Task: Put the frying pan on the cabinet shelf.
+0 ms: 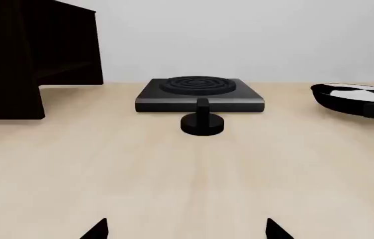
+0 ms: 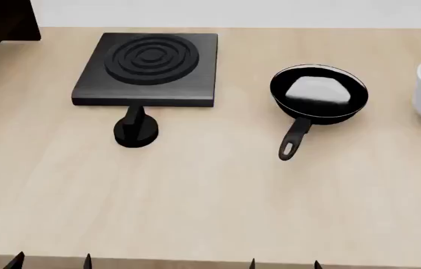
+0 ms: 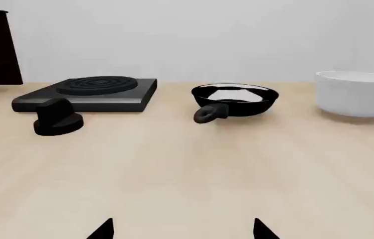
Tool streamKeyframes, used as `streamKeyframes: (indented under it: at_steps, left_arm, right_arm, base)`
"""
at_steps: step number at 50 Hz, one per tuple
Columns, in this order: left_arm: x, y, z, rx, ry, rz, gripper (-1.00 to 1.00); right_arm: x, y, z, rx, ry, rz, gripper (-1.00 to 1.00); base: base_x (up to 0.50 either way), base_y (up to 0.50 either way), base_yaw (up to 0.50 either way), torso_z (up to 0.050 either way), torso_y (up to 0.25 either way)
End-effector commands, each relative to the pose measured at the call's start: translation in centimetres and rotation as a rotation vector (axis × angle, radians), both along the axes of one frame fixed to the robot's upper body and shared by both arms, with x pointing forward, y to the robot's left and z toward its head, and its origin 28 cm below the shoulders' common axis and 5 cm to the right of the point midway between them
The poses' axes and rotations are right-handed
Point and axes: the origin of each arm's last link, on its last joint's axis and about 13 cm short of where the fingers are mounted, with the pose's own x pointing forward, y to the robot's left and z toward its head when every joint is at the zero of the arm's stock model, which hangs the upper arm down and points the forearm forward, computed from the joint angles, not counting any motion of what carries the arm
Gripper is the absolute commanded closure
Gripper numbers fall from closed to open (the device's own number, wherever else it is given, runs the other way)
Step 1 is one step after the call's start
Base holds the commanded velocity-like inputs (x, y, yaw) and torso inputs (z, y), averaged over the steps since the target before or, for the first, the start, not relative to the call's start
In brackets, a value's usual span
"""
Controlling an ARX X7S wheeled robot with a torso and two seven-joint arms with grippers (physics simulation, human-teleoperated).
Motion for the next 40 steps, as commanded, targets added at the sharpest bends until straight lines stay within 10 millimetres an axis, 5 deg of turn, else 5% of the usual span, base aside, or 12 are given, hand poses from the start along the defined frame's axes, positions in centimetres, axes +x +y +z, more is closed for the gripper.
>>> streamKeyframes:
  at_steps: [1,15,40]
  left_arm:
    - [0.00,0.01,0.00,0.000,0.000,0.000,-1.00]
    - [0.09,0.08,-0.36,0.001,-0.038,-0.029,-1.00]
    - [0.16,-0.22,-0.77,-0.021,-0.021,-0.076,-1.00]
  right_arm:
    - [0.00,0.01,0.00,-0.009,0.000,0.000,-1.00]
    - [0.13,-0.01,0.27,0.008,-0.008,-0.013,-1.00]
    - [0.22,0.04,0.28,0.015,-0.010,-0.010,-1.00]
  base:
    - [0.00,0.00,0.00,0.000,0.000]
    - [0.00,0.00,0.00,0.001,0.000]
    - [0.00,0.00,0.00,0.050,0.000]
